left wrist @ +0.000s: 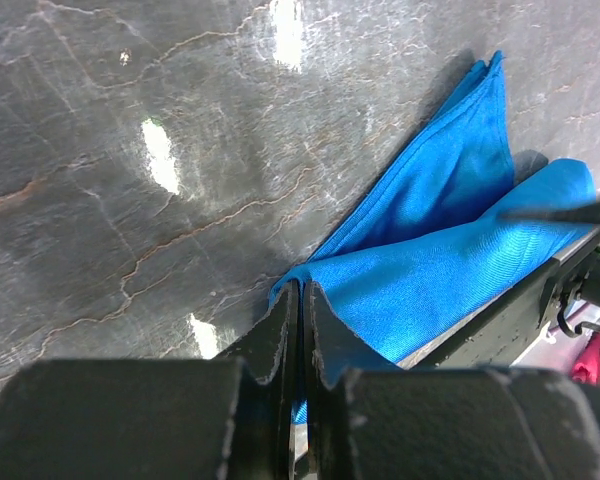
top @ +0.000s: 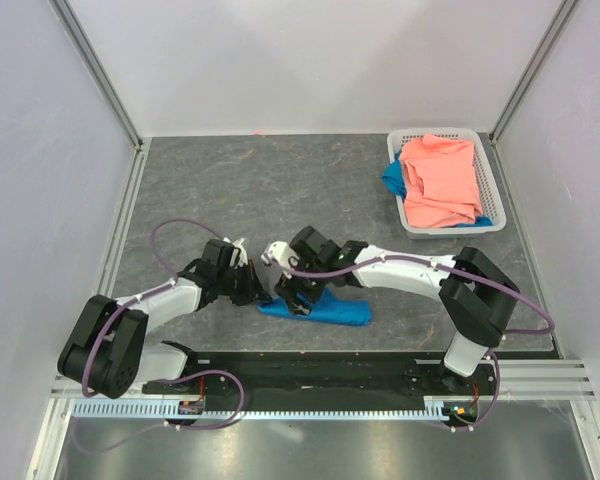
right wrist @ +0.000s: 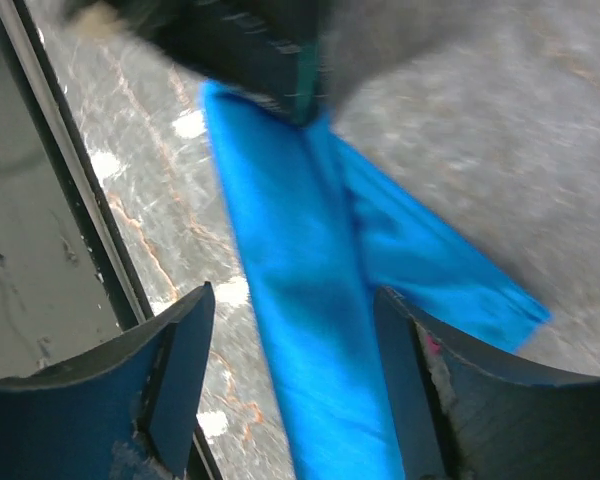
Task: Fold the napkin, place the utensils inside, and roll it up
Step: Roll the napkin with the utensil
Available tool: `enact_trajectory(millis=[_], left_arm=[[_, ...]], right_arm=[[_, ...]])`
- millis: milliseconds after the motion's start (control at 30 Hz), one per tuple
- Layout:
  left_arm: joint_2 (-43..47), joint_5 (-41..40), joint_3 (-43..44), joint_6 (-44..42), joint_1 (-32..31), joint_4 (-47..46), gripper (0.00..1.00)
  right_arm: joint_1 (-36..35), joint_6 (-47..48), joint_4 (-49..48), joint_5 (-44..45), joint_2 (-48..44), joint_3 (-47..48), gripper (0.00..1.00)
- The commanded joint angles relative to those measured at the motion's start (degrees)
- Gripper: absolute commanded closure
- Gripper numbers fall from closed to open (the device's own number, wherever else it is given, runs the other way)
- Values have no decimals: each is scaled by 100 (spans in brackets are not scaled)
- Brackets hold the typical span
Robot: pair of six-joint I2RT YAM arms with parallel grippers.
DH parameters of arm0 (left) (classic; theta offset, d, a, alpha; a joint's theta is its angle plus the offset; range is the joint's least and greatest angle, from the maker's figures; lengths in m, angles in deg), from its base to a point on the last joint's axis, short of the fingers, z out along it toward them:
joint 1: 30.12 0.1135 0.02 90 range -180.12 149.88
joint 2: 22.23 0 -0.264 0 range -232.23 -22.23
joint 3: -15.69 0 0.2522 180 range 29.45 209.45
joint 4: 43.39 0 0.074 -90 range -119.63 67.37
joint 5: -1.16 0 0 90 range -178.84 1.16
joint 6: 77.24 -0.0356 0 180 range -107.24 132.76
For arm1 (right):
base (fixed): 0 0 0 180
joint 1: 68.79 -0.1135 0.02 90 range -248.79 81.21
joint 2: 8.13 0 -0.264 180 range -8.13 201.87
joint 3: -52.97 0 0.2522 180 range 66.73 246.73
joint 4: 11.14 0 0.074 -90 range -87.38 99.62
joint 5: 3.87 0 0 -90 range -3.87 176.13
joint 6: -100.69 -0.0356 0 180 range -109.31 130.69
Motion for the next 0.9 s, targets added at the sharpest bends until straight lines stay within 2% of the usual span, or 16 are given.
enact_trajectory(millis=[0, 300, 433, 600, 700, 733, 800, 833, 867], left_arm=[[-187, -256, 262, -181, 3, 488, 94], [-346, -247, 385, -207, 3, 568, 93], [-302, -125, 420, -286, 12, 515, 89], [-205, -71, 455, -295, 3, 445, 83], [-109, -115, 534, -304, 11, 453, 74], [-65, -228, 578, -321, 3, 488, 64], [146, -431, 674, -357, 11, 663, 54], [242, -693, 692, -374, 12, 708, 46], [444, -834, 701, -383, 3, 760, 43]], right_arm=[[-407, 311, -142, 1068, -101, -230, 29], [-803, 452, -150, 1500, 180, -406, 38], [-803, 469, -229, 1728, 321, -450, 40], [-812, 505, -221, 1764, 444, -450, 48], [-803, 487, -116, 1720, 558, -407, 60], [-794, 470, -46, 1676, 585, -380, 62], [-794, 417, 156, 1439, 655, -293, 66], [-777, 391, 218, 1343, 664, -258, 66], [-750, 329, 280, 1220, 673, -222, 67]])
